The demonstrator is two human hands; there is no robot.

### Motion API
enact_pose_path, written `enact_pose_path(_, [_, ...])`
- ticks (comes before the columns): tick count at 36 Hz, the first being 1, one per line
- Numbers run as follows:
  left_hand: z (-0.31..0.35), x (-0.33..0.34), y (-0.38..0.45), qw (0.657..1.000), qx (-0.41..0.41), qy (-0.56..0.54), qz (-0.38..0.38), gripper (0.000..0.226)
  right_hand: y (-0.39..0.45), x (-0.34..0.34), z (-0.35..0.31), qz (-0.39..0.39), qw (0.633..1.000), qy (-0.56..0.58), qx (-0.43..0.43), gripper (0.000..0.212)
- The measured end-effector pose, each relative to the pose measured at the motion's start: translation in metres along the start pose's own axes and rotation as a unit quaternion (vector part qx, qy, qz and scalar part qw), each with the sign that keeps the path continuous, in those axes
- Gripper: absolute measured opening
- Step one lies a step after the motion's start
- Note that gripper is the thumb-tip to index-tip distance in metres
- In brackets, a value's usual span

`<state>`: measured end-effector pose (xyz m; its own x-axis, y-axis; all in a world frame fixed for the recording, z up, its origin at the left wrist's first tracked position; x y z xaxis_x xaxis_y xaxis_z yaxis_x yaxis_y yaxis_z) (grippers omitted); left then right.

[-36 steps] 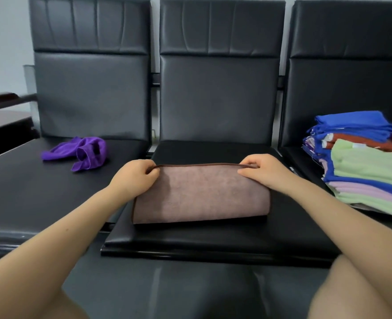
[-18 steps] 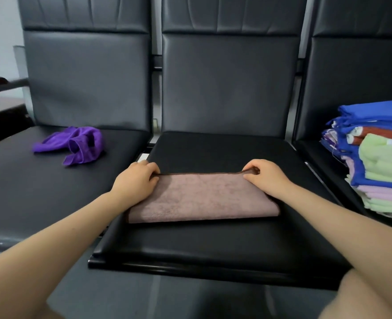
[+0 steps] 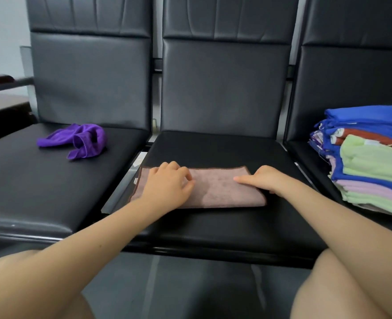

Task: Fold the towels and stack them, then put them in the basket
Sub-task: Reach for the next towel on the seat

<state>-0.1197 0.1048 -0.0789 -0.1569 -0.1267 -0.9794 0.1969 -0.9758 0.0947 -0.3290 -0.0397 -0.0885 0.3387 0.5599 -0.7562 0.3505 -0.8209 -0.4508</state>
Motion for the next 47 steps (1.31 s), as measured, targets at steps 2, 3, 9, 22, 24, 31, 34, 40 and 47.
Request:
enact_pose_path(2, [0.001, 0.01, -0.005, 1.0, -0.008, -0.001, -0.026, 0.033, -0.008, 0.007, -0.004, -0.016, 1.0, 0.024, -0.011, 0.058])
enact_pose_path(3, [0.0, 0.016, -0.007, 0.999, -0.013, -0.005, -0.038, 0.035, -0.012, 0.011, -0.007, -0.026, 0.999, 0.036, -0.021, 0.055])
enact_pose_path(9, [0.001, 0.029, -0.011, 1.0, 0.001, -0.023, -0.015, 0.042, -0.021, 0.021, -0.018, -0.072, 0.957, 0.274, -0.06, 0.044])
enact_pose_path(22, [0.011, 0.026, 0.018, 0.996, 0.005, -0.081, -0.03, 0.042, -0.031, 0.016, -0.003, -0.025, 0.858, 0.511, -0.047, 0.018])
enact_pose_path(24, [0.005, 0.02, 0.025, 0.995, 0.001, -0.088, -0.039, 0.041, -0.028, 0.009, -0.004, 0.009, 0.847, 0.527, -0.071, 0.016])
enact_pose_path(31, [-0.024, 0.024, 0.031, 0.99, -0.07, -0.088, -0.085, 0.044, -0.023, 0.004, -0.014, 0.042, 0.807, 0.583, -0.084, 0.02])
enact_pose_path(34, [-0.025, 0.026, 0.028, 0.985, -0.077, -0.138, -0.074, 0.04, -0.022, 0.008, -0.022, 0.026, 0.769, 0.632, -0.09, 0.027])
enact_pose_path(40, [-0.046, 0.011, 0.03, 0.949, -0.114, -0.294, -0.023, 0.029, -0.027, 0.013, -0.04, 0.041, 0.757, 0.634, -0.154, 0.038])
enact_pose_path(47, [-0.083, 0.013, 0.037, 0.897, -0.164, -0.406, -0.058, 0.021, -0.041, 0.017, -0.088, 0.044, 0.894, 0.363, -0.258, 0.009])
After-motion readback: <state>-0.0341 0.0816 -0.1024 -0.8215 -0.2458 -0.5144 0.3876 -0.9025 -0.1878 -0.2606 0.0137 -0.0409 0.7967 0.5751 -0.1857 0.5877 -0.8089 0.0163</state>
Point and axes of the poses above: each hand's wrist, its own y-axis towards the middle knuckle, its own x-axis out of the palm, z = x × y, the point moved 5 cm from there along y, towards the middle knuckle, and after that the axes turned 15 degrees about -z, right-handed, at the moved point
